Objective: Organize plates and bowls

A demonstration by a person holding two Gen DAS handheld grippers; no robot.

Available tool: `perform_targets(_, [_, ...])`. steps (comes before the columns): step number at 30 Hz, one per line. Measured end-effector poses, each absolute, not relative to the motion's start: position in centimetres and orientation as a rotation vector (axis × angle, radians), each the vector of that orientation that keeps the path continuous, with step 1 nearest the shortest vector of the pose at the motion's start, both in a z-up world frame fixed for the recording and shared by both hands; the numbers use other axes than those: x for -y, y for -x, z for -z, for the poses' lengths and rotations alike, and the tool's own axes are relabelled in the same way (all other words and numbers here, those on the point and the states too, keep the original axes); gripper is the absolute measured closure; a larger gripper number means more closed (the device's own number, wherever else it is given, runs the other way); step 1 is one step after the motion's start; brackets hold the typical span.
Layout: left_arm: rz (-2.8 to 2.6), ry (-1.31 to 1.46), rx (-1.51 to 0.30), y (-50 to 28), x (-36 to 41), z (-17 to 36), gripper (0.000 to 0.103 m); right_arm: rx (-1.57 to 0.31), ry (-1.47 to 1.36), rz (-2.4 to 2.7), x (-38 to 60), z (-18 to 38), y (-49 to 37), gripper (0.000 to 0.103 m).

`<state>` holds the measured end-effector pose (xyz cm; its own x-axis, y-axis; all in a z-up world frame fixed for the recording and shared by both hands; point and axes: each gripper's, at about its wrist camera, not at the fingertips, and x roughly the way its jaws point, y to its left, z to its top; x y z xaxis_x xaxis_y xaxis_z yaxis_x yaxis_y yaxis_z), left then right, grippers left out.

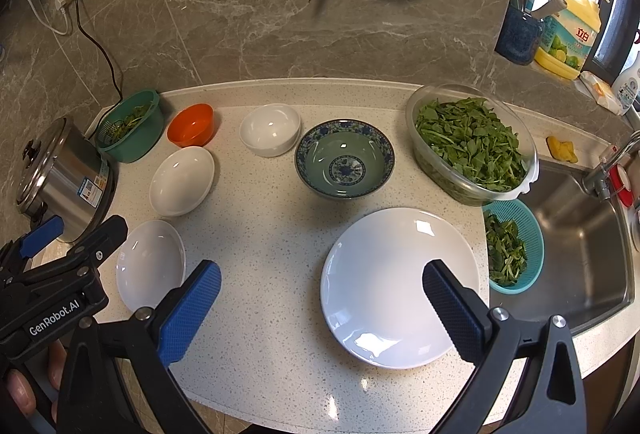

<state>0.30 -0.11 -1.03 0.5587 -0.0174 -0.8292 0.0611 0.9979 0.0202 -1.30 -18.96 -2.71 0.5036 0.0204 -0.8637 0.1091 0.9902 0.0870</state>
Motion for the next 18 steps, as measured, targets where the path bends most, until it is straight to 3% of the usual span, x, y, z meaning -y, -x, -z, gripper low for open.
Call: perform_targets(18, [0.069, -0.058, -0.989, -1.5, 0.2, 2.2, 0.0, -1.049, -0.142, 0.074, 18.7, 3.3, 0.9, 0.0])
